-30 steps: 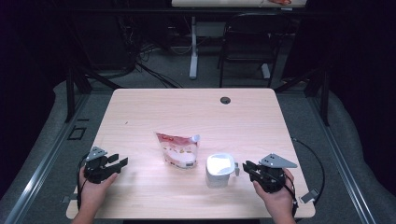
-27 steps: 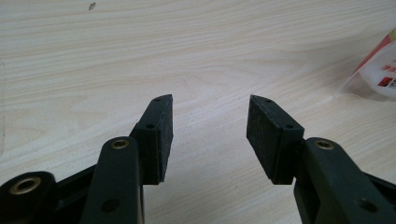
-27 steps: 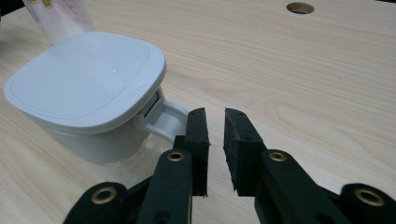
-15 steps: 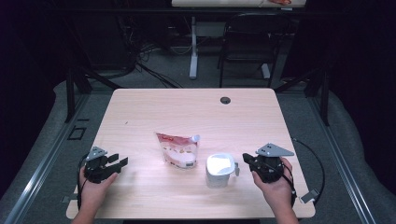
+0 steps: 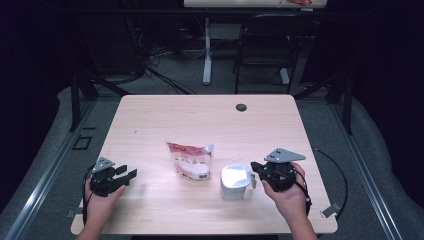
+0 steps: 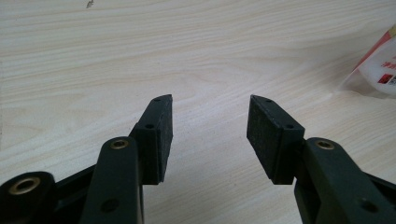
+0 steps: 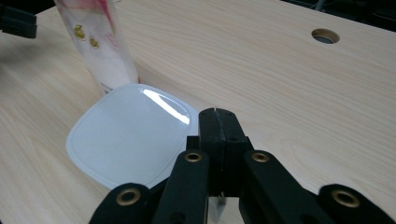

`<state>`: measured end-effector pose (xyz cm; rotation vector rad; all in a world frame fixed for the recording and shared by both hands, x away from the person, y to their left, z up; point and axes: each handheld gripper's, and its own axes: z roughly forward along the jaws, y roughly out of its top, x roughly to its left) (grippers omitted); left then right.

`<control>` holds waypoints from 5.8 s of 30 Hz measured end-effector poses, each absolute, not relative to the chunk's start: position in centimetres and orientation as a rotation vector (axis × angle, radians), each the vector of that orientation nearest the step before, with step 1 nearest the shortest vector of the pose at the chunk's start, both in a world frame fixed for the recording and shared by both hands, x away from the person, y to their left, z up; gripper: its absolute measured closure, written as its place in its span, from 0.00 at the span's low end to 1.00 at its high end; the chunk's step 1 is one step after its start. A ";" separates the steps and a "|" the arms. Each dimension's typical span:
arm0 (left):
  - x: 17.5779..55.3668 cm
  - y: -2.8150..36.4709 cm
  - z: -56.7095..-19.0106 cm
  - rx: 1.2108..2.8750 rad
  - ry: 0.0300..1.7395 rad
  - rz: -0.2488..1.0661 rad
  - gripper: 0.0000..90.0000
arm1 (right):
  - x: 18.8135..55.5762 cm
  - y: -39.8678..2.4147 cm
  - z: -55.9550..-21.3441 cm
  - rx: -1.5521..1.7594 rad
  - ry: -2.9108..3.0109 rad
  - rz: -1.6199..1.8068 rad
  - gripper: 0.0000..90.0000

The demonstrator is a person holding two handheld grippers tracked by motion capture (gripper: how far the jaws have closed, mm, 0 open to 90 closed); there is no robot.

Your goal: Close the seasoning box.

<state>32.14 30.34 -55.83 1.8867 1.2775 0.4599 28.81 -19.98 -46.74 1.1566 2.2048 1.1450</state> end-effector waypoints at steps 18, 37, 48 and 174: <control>32.1 30.5 -55.8 1.890 1.278 0.458 0.56 | 28.7 -19.5 -47.6 1.170 2.246 1.125 0.97; 32.1 30.5 -55.8 1.884 1.278 0.463 0.57 | 28.8 -19.9 -47.7 1.204 2.245 1.152 0.94; 32.1 30.5 -55.8 1.896 1.277 0.454 0.57 | 28.8 -20.2 -48.0 1.230 2.243 1.196 0.95; 32.2 30.1 -56.1 1.889 1.284 0.462 0.56 | 27.8 -22.0 -53.6 1.326 2.252 1.115 0.91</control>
